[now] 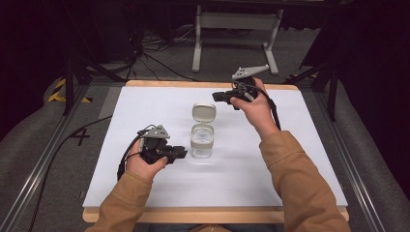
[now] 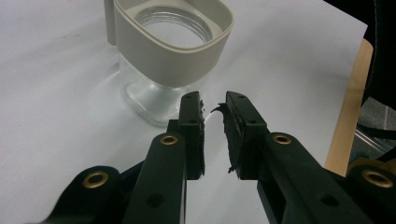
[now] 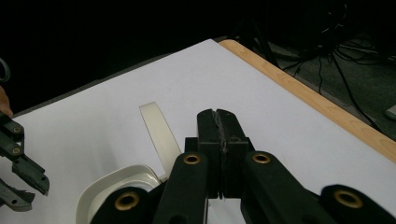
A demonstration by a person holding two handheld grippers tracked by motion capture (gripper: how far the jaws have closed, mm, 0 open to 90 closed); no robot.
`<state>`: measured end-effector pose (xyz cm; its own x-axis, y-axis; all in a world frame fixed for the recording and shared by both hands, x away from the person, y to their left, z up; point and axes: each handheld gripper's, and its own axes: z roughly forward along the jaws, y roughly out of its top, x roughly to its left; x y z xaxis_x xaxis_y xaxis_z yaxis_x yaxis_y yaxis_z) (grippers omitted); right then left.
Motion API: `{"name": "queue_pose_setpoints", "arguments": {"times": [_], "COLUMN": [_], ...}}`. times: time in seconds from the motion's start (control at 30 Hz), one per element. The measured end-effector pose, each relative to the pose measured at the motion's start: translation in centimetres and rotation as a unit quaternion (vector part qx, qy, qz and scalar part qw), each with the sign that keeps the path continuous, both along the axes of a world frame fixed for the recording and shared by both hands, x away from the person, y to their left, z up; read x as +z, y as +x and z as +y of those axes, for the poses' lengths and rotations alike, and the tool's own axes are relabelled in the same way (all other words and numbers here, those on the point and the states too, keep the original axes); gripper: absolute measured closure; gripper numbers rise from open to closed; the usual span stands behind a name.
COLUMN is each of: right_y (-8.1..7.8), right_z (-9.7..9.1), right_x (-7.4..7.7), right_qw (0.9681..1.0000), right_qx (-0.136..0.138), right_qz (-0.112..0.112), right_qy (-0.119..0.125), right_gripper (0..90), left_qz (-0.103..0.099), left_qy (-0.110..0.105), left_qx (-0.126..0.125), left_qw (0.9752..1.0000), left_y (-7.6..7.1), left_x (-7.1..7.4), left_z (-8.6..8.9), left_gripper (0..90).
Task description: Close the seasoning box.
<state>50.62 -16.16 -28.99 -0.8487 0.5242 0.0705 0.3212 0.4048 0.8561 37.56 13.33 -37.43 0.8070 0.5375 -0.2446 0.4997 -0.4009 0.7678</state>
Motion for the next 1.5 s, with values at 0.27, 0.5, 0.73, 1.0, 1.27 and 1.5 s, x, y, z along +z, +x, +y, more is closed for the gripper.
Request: {"name": "queue_pose_setpoints", "arguments": {"times": [0.27,0.5,0.73,1.0,1.27,1.5], "right_y": [-0.6,-1.7,-3.5,-4.3,-6.0,-7.2], "right_z": [0.7,1.3,1.7,1.2,-2.4,-7.7], "right_x": [0.1,0.1,-0.4,-1.0,0.2,0.5], "right_qw": [0.9997,0.9989,0.9972,0.9969,0.9986,0.9992], "right_qx": [0.024,0.046,0.071,0.075,0.049,-0.014], "right_qz": [0.001,-0.004,-0.007,-0.004,-0.023,-0.037], "right_qy": [-0.003,-0.01,-0.022,-0.022,-0.001,0.0], "right_gripper": [90.0,90.0,90.0,90.0,79.2,69.6], "left_qz": [-0.001,-0.005,-0.007,-0.007,-0.023,-0.032], "left_qy": [0.001,0.0,-0.001,-0.004,-0.013,-0.013], "left_qx": [0.005,0.007,0.011,0.019,0.045,0.077], "left_qw": [1.0,1.0,0.9999,0.9998,0.9986,0.9964], "left_y": [-0.1,0.1,0.1,0.1,0.2,0.2], "left_x": [0.0,0.1,0.2,0.4,1.2,1.6], "left_z": [0.3,0.4,0.6,0.9,2.8,4.7], "left_gripper": [76.4,76.4,76.4,76.1,74.4,72.6]}}
